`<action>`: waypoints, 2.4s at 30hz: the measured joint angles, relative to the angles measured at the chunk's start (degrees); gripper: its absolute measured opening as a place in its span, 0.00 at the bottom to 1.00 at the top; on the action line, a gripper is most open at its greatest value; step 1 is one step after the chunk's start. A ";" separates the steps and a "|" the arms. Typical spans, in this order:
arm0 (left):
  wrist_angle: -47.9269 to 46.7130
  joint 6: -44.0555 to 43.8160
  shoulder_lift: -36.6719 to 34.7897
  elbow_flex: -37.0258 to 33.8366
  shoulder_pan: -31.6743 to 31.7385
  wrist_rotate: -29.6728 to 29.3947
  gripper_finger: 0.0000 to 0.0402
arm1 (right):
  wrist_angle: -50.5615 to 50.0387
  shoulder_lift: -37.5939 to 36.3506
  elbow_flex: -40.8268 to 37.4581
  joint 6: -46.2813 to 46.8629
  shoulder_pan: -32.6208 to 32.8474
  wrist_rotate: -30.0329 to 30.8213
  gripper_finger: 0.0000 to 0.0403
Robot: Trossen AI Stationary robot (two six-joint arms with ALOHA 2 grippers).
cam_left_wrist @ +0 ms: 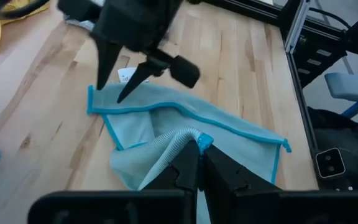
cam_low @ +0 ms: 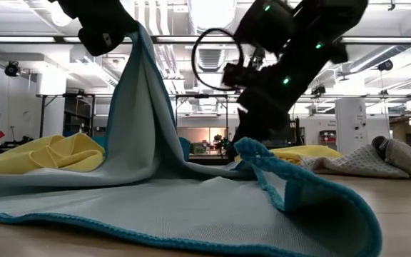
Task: Fold microfiber towels
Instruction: Fold the blue microfiber towel
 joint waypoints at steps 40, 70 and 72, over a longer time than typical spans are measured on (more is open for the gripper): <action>0.95 0.02 0.00 -0.86 -0.08 -0.35 0.00 | -5.27 -4.51 -5.47 -8.61 -6.14 -2.96 0.02; -1.10 10.81 -0.02 -2.08 0.43 -20.11 0.00 | -10.05 -14.25 -7.05 31.34 -3.36 -6.94 0.37; -0.83 12.52 -0.09 -1.37 0.62 -20.15 0.00 | -9.67 -10.69 -5.75 32.83 -3.44 -6.85 0.38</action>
